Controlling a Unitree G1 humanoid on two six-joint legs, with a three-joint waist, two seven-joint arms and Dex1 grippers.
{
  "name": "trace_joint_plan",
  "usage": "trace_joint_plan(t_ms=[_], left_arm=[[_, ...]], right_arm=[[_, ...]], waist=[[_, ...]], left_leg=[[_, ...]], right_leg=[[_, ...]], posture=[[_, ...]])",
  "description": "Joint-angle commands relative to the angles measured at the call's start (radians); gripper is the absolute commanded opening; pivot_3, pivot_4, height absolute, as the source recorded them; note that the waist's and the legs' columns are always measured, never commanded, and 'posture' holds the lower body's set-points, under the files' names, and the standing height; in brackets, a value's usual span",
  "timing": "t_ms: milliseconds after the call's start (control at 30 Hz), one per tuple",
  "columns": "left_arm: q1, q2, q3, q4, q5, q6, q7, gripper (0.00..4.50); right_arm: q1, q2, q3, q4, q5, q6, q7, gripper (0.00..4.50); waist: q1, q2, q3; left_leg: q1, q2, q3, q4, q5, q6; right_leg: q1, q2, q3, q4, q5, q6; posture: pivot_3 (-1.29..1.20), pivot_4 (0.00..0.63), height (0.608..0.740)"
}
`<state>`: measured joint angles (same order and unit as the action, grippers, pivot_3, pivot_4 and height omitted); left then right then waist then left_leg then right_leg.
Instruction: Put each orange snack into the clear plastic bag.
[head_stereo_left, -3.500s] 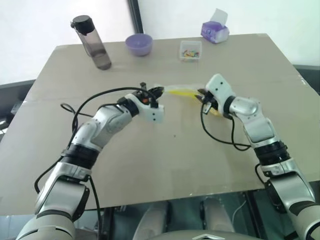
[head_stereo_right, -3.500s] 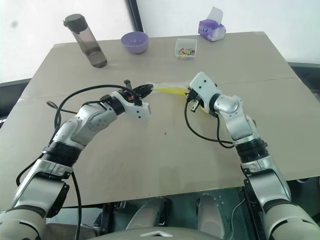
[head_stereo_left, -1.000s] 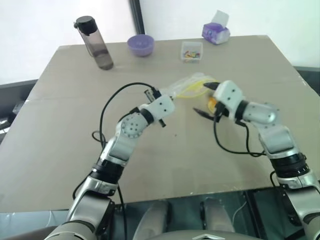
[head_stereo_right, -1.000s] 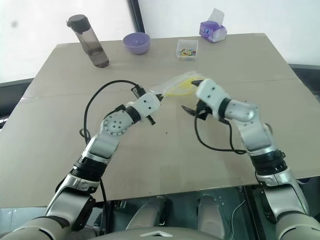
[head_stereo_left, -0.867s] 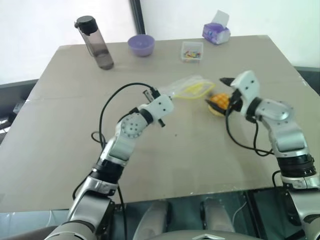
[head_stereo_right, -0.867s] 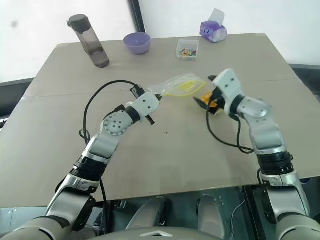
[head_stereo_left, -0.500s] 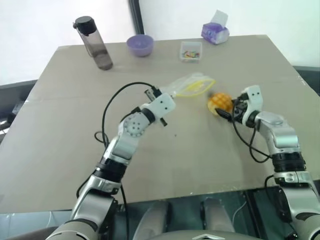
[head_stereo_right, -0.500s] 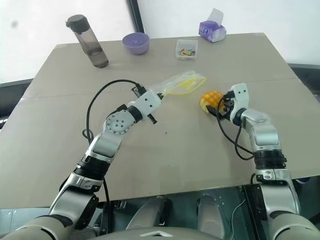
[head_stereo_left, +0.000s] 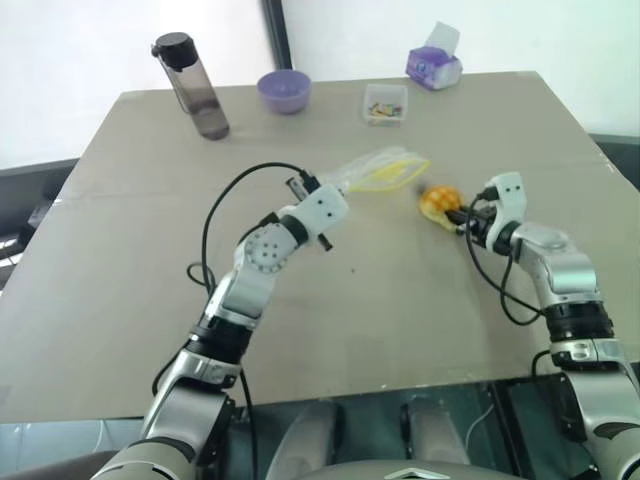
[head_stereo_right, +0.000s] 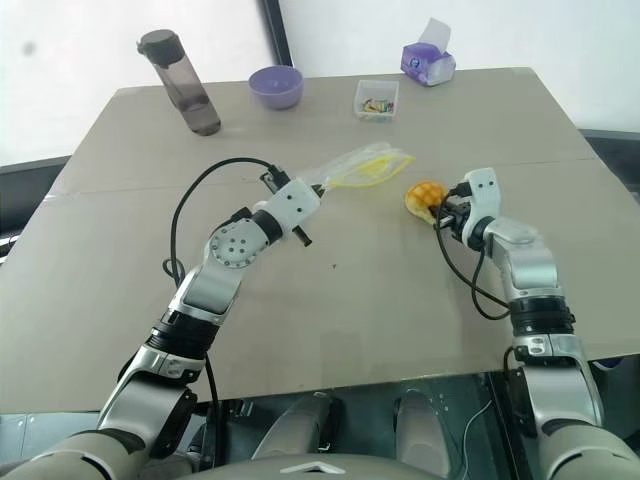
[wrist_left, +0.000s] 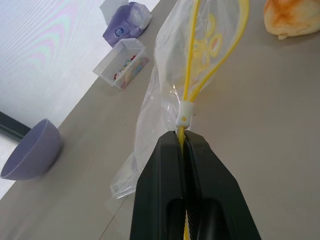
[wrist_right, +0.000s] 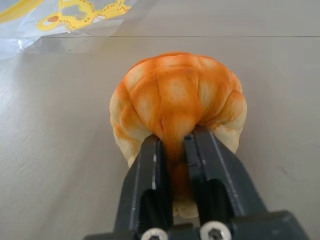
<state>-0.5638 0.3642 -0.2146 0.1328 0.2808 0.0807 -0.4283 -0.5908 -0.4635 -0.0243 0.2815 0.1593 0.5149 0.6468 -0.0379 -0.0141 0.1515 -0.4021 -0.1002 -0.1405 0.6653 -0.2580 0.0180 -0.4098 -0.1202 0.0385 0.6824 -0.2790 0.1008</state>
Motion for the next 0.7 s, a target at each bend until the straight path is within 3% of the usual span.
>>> trace_joint_plan(t_ms=[33, 300, 700], left_arm=[[-0.018, 0.012, -0.005, 0.001, 0.013, -0.035, 0.005, 0.0], [-0.008, 0.02, -0.035, 0.032, 0.041, -0.093, 0.01, 0.0], [0.01, 0.004, -0.041, 0.028, 0.043, -0.116, 0.007, 0.0]], right_arm=[[0.041, -0.058, 0.036, -0.132, 0.044, 0.054, 0.119, 0.21], [0.008, -0.133, 0.016, -0.319, 0.166, 0.177, 0.221, 0.21], [-0.088, -0.065, 0.03, -0.21, 0.169, 0.158, 0.157, 0.21]], waist=[[0.0, 0.0, 0.0], [-0.003, 0.0, 0.0], [0.002, 0.0, 0.0]], left_leg=[[0.0, 0.0, 0.0, 0.0, 0.0, 0.0], [0.0, 0.0, 0.0, 0.0, 0.0, 0.0], [-0.002, 0.0, 0.0, 0.0, 0.0, 0.0]], right_leg=[[0.0, 0.0, 0.0, 0.0, 0.0, 0.0], [0.0, 0.0, 0.0, 0.0, 0.0, 0.0], [-0.001, -0.001, -0.001, -0.001, 0.0, 0.0]], posture=[[0.0, 0.15, 0.74], [0.0, 0.15, 0.74], [0.0, 0.15, 0.74]])
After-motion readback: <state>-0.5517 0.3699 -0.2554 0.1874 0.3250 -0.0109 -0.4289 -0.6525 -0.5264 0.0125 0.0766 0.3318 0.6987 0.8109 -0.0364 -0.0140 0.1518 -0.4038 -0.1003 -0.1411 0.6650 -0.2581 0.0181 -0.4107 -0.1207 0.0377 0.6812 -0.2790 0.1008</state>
